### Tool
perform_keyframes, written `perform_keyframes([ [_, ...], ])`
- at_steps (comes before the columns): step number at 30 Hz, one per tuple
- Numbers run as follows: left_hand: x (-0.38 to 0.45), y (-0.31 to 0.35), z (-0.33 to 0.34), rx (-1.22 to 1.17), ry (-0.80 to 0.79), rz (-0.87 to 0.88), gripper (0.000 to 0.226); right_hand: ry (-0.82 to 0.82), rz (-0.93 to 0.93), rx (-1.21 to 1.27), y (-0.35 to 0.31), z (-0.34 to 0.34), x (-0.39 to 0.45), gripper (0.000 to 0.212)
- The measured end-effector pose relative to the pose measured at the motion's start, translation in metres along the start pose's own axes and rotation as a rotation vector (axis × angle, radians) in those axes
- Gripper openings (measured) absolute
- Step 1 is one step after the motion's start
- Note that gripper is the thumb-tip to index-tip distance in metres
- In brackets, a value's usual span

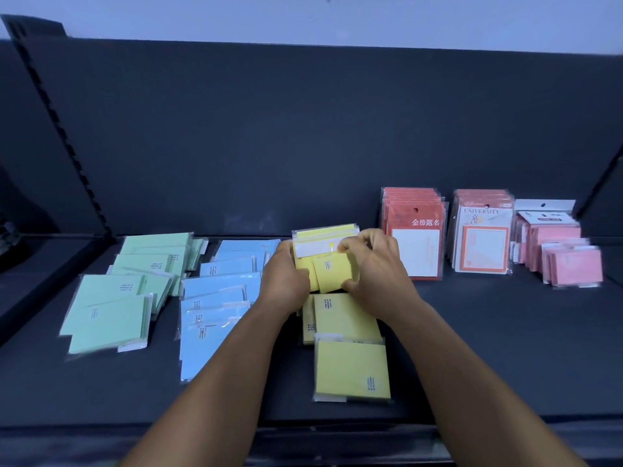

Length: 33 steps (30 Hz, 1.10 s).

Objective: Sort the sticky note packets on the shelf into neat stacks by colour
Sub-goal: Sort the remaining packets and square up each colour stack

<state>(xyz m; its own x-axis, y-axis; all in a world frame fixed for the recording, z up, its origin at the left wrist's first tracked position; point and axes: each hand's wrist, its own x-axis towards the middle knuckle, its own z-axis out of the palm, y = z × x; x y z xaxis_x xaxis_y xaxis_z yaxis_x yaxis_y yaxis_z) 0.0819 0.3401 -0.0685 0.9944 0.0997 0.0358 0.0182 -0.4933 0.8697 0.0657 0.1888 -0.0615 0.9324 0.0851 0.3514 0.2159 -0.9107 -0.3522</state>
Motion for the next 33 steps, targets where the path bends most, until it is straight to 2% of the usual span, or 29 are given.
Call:
perform_keyframes([
  [4, 0.0, 0.002, 0.001, -0.02, 0.006, 0.009, 0.04, -0.035, 0.008, -0.045, -0.002, -0.002, 0.002, 0.059],
  [9, 0.0, 0.002, 0.001, -0.007, 0.002, 0.043, 0.049, -0.053, -0.001, -0.109, -0.003, -0.003, 0.005, 0.052],
  [17, 0.001, 0.002, 0.002, 0.031, 0.011, 0.059, 0.05, -0.123, 0.02, -0.235, -0.002, -0.007, 0.009, 0.048],
  [23, 0.003, 0.0, 0.003, 0.038, 0.006, 0.064, 0.048, -0.193, 0.05, -0.101, -0.001, -0.024, 0.007, 0.018],
  [27, 0.003, 0.0, 0.003, 0.049, 0.006, 0.074, 0.045, -0.231, 0.136, 0.021, 0.008, -0.042, -0.005, 0.024],
  [33, 0.0, 0.002, 0.004, 0.067, 0.017, 0.082, 0.043, -0.342, 0.302, -0.015, 0.031, -0.062, -0.029, 0.03],
])
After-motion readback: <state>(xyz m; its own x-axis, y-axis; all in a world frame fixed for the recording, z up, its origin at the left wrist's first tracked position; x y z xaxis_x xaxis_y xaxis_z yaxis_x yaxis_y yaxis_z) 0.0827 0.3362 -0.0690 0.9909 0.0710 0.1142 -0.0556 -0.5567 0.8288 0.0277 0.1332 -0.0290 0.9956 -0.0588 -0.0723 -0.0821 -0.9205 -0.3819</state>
